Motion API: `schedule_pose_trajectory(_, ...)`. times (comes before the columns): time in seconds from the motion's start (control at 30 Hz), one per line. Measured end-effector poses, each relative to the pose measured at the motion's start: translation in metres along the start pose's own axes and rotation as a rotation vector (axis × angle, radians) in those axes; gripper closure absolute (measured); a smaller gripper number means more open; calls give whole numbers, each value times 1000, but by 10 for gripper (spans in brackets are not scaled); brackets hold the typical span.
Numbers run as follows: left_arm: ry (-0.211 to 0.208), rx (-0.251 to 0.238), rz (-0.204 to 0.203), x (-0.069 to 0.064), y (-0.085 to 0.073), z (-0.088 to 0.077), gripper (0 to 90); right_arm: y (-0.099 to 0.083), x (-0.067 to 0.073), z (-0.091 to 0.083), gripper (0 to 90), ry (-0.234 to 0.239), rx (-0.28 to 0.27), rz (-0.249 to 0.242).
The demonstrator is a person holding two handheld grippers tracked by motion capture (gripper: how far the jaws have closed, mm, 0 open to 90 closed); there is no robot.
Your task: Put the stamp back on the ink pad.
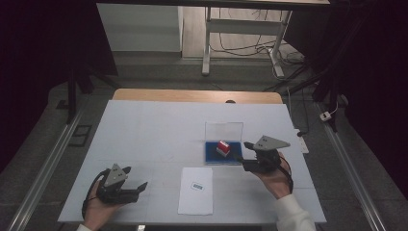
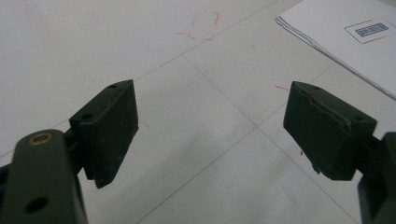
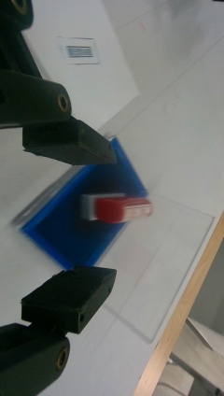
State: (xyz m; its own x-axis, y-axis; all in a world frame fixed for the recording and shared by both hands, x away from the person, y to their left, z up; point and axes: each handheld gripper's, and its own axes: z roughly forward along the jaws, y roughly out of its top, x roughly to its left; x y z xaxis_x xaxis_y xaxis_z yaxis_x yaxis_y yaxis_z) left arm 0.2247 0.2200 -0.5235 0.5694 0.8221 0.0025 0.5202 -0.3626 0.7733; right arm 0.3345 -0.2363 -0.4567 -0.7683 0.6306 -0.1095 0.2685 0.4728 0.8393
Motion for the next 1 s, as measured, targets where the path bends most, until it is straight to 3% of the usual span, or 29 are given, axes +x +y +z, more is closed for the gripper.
schedule_pose_trajectory(0.17,-9,-5,-2,0,0,-1,183,-25,3,-24,381,-25,-14,22)
schedule_pose_trajectory(0.37,-16,-2,3,-1,1,0,182,-56,5,-48,380,-46,12,31)
schedule_pose_trajectory(0.47,-14,0,3,-2,1,1,182,-70,4,-56,381,-24,5,55)
schedule_pose_trajectory(0.57,-12,2,3,-2,1,1,182,-82,4,-58,381,-19,24,47)
schedule_pose_trajectory(1.0,-10,2,0,-2,2,1,181,-86,2,-55,388,-9,39,39)
